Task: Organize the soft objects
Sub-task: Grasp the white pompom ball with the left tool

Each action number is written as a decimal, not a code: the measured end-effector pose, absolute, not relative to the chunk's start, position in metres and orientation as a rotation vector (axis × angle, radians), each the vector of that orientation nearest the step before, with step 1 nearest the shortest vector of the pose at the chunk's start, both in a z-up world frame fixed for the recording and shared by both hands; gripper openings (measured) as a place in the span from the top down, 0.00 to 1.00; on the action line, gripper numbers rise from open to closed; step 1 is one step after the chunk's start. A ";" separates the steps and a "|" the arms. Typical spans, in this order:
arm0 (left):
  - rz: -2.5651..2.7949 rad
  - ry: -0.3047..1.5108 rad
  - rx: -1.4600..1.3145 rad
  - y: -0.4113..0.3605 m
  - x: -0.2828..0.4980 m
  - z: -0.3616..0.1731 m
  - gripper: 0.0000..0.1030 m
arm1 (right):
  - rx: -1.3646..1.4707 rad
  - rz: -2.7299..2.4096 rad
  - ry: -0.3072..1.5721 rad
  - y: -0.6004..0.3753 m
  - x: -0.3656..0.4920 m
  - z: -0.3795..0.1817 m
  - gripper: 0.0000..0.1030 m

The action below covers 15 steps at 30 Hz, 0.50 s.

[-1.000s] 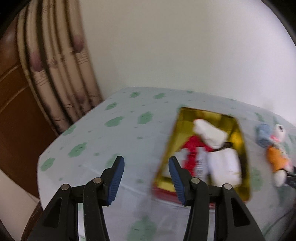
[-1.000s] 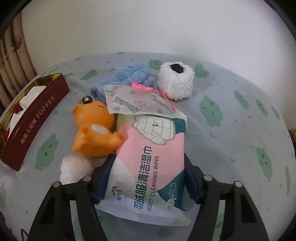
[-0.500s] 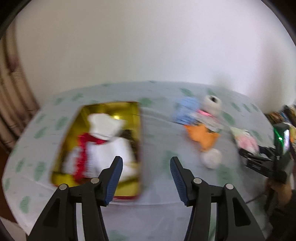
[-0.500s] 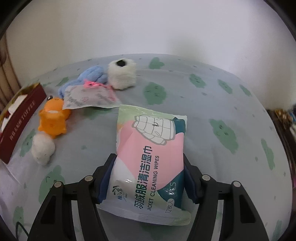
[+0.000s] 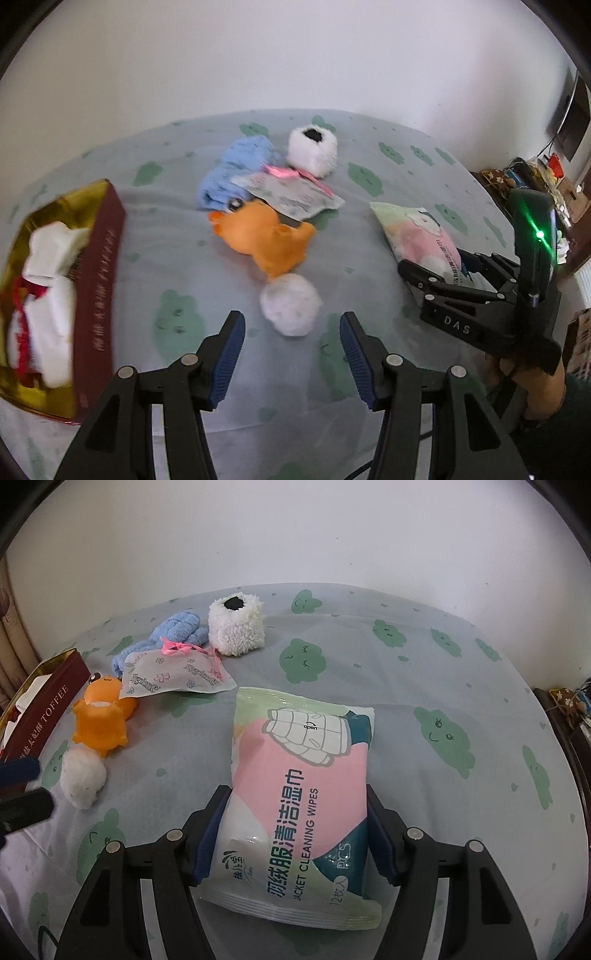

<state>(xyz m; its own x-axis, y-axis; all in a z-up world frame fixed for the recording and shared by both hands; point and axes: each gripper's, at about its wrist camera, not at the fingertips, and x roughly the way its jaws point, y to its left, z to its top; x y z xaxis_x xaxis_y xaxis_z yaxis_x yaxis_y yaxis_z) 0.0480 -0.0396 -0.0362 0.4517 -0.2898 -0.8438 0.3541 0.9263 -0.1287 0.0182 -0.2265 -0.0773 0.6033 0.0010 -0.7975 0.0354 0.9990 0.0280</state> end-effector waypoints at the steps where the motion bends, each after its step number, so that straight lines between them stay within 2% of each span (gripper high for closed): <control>1: -0.407 1.038 0.064 -0.041 0.050 -0.039 0.47 | 0.043 -0.019 0.923 -0.227 0.018 -0.077 0.37; 13: -0.346 1.081 0.057 -0.051 0.076 -0.065 0.47 | 0.052 -0.013 0.926 -0.229 0.018 -0.078 0.35; 15: -0.351 1.081 0.048 -0.050 0.075 -0.066 0.61 | 0.051 -0.013 0.927 -0.229 0.019 -0.079 0.35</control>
<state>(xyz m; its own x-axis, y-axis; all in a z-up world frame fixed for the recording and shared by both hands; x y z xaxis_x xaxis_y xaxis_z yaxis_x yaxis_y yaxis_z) 0.0751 -0.0505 -0.0661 0.4205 -0.2569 -0.8702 0.3036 0.9436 -0.1319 0.0186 -0.2294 -0.0786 0.6005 0.0111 -0.7996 0.0330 0.9987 0.0386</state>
